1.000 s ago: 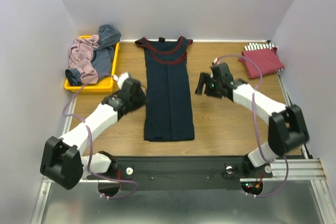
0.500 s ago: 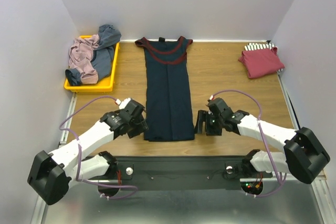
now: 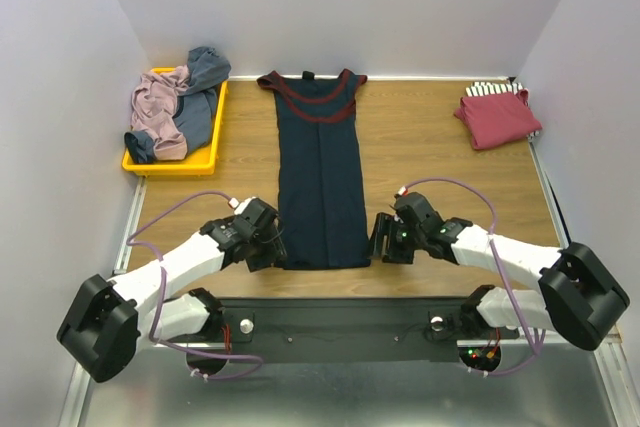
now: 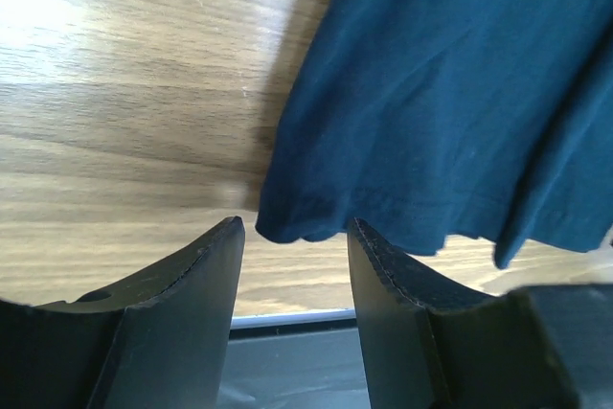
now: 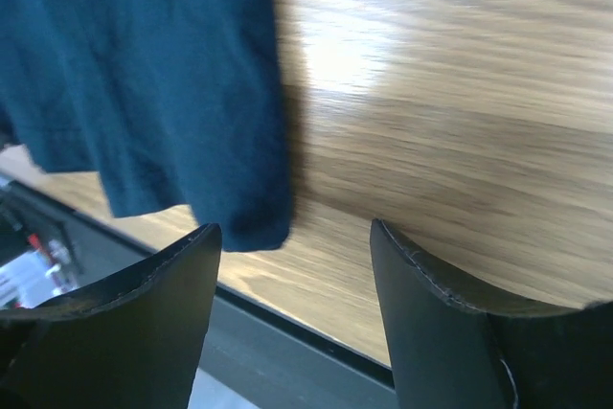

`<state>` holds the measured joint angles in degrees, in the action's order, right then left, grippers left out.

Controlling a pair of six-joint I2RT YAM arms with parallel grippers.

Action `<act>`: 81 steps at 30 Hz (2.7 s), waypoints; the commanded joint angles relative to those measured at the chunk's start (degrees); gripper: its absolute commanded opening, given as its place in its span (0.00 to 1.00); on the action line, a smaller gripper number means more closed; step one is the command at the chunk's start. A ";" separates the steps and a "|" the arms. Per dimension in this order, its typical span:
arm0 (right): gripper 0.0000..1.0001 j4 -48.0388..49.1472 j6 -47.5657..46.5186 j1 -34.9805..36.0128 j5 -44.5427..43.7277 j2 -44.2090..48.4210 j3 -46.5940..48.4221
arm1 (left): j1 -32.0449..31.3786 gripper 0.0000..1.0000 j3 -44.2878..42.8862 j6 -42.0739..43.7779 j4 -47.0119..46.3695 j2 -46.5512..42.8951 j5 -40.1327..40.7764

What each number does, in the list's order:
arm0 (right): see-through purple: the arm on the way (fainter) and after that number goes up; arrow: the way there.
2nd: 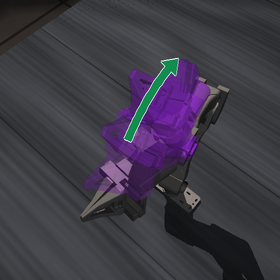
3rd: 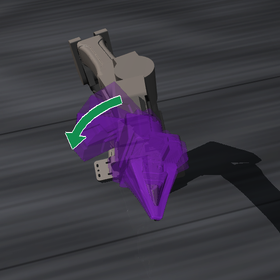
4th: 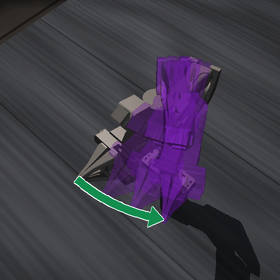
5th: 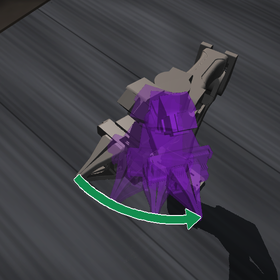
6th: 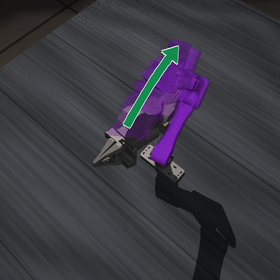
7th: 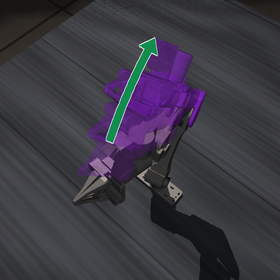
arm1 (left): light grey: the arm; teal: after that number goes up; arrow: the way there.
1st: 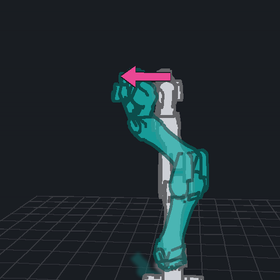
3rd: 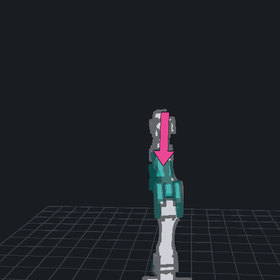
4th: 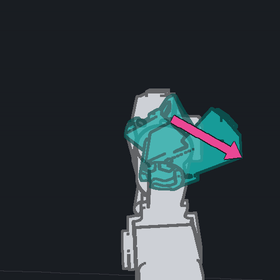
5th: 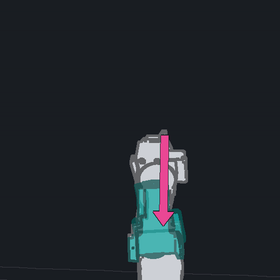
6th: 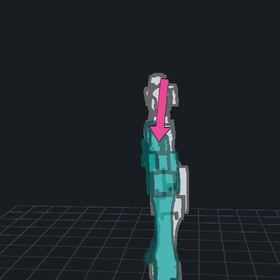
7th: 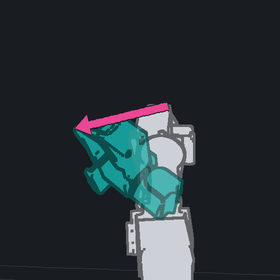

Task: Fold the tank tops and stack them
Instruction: Fold the tank top

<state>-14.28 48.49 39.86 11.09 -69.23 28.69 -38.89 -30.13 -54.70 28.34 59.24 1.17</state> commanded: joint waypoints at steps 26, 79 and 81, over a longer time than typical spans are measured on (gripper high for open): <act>0.19 5.49 3.37 3.56 -3.62 -7.15 -2.41 | -0.74 0.07 6.49 1.35 -8.65 3.77 -5.91; 0.02 -0.75 -12.71 3.13 -27.09 -24.00 37.39 | 7.68 0.00 -23.65 4.77 -11.19 12.82 4.11; 0.01 -0.66 -13.33 2.07 -26.83 -26.03 39.59 | 8.48 0.00 -25.15 5.21 -11.55 15.10 3.93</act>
<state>-19.59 38.37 43.29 -14.70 -93.19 63.44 -31.90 -51.33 -52.53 19.88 72.49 4.16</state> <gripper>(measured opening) 0.096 0.033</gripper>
